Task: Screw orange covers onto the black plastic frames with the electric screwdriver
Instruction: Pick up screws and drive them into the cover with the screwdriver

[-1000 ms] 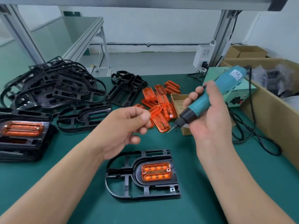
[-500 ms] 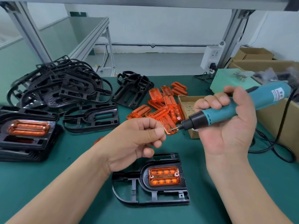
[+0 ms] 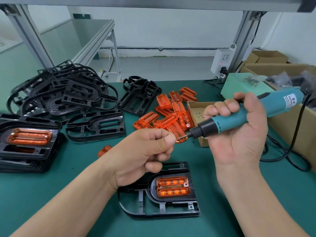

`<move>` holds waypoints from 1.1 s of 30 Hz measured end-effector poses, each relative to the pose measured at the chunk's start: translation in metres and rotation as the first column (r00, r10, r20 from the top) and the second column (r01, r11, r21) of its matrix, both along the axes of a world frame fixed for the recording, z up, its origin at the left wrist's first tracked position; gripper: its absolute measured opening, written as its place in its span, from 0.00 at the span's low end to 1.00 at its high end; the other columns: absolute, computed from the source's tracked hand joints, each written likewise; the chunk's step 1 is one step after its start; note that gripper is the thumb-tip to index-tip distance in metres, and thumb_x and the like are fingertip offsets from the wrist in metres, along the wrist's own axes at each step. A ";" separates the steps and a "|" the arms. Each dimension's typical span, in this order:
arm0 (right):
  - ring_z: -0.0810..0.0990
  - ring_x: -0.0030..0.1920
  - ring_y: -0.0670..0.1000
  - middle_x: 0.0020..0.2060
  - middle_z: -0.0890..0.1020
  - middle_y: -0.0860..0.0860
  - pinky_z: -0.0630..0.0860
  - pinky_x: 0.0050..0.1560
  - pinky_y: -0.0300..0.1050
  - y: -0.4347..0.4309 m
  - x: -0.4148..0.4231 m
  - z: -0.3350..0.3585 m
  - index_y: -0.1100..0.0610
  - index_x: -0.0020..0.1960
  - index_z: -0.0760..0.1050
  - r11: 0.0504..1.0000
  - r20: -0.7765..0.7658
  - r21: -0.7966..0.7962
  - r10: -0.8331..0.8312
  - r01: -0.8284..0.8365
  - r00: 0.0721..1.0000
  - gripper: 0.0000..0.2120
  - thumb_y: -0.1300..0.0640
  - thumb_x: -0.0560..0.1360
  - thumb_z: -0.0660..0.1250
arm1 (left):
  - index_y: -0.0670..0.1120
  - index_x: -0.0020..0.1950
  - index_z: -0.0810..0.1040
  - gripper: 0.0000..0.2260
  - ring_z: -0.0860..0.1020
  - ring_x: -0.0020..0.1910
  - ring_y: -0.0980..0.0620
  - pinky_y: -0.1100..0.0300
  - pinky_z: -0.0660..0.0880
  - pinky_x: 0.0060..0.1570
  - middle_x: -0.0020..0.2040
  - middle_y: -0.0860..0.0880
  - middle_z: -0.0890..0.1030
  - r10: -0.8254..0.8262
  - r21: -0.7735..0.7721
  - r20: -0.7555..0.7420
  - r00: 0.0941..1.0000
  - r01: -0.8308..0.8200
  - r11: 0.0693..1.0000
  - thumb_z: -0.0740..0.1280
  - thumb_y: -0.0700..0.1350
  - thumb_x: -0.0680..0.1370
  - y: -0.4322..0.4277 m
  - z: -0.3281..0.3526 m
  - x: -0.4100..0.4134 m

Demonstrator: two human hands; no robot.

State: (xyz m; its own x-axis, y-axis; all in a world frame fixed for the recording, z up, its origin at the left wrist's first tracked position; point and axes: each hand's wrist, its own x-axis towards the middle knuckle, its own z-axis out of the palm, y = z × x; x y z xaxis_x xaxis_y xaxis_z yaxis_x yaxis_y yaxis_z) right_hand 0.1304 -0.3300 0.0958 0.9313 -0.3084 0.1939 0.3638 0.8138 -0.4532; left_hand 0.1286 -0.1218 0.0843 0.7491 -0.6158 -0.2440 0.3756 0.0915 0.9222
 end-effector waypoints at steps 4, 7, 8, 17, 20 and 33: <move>0.70 0.34 0.48 0.34 0.72 0.48 0.73 0.44 0.44 0.000 -0.001 -0.001 0.56 0.48 0.74 1.000 0.010 -0.014 0.003 -0.003 1.000 0.06 0.56 0.83 0.64 | 0.42 0.47 0.80 0.05 0.73 0.35 0.56 0.67 0.69 0.28 0.41 0.46 0.78 0.014 -0.073 -0.057 0.998 -0.018 0.997 0.69 0.41 0.82 0.001 0.002 0.001; 0.70 0.34 0.48 0.34 0.73 0.48 0.73 0.44 0.44 0.000 -0.001 0.000 0.56 0.48 0.75 1.000 0.027 -0.021 0.006 -0.006 1.000 0.06 0.56 0.83 0.64 | 0.40 0.49 0.82 0.03 0.76 0.38 0.54 0.66 0.74 0.30 0.45 0.44 0.80 0.020 -0.119 -0.104 0.994 -0.032 0.992 0.69 0.38 0.80 0.001 0.001 0.002; 0.70 0.34 0.48 0.34 0.73 0.48 0.73 0.44 0.44 0.000 -0.002 0.000 0.56 0.48 0.75 1.000 0.030 -0.021 0.005 -0.004 1.000 0.06 0.56 0.83 0.64 | 0.40 0.50 0.82 0.02 0.77 0.38 0.54 0.66 0.75 0.31 0.46 0.43 0.81 0.023 -0.131 -0.122 0.992 -0.039 0.991 0.70 0.37 0.80 0.002 0.001 0.002; 0.70 0.34 0.47 0.34 0.72 0.47 0.73 0.44 0.44 0.002 -0.002 -0.001 0.55 0.48 0.75 0.999 0.024 -0.032 0.009 -0.008 1.000 0.06 0.56 0.83 0.64 | 0.40 0.51 0.85 0.06 0.82 0.40 0.50 0.62 0.81 0.35 0.47 0.40 0.83 0.035 -0.184 -0.174 0.984 -0.068 0.981 0.73 0.34 0.75 -0.002 -0.003 0.001; 0.70 0.34 0.47 0.34 0.72 0.47 0.72 0.44 0.44 0.001 -0.002 -0.001 0.55 0.48 0.74 0.999 0.026 -0.032 0.014 -0.013 1.000 0.06 0.56 0.84 0.64 | 0.40 0.51 0.85 0.06 0.82 0.40 0.50 0.62 0.82 0.37 0.47 0.40 0.83 0.044 -0.184 -0.176 0.983 -0.077 0.980 0.73 0.34 0.75 -0.003 -0.003 0.001; 0.70 0.34 0.47 0.34 0.72 0.47 0.72 0.44 0.44 -0.002 -0.002 -0.002 0.55 0.48 0.74 0.999 0.040 -0.045 0.025 -0.023 0.999 0.05 0.56 0.81 0.66 | 0.41 0.50 0.86 0.06 0.84 0.40 0.49 0.60 0.83 0.39 0.46 0.39 0.84 0.080 -0.174 -0.189 0.979 -0.114 0.978 0.74 0.34 0.74 -0.005 -0.003 0.000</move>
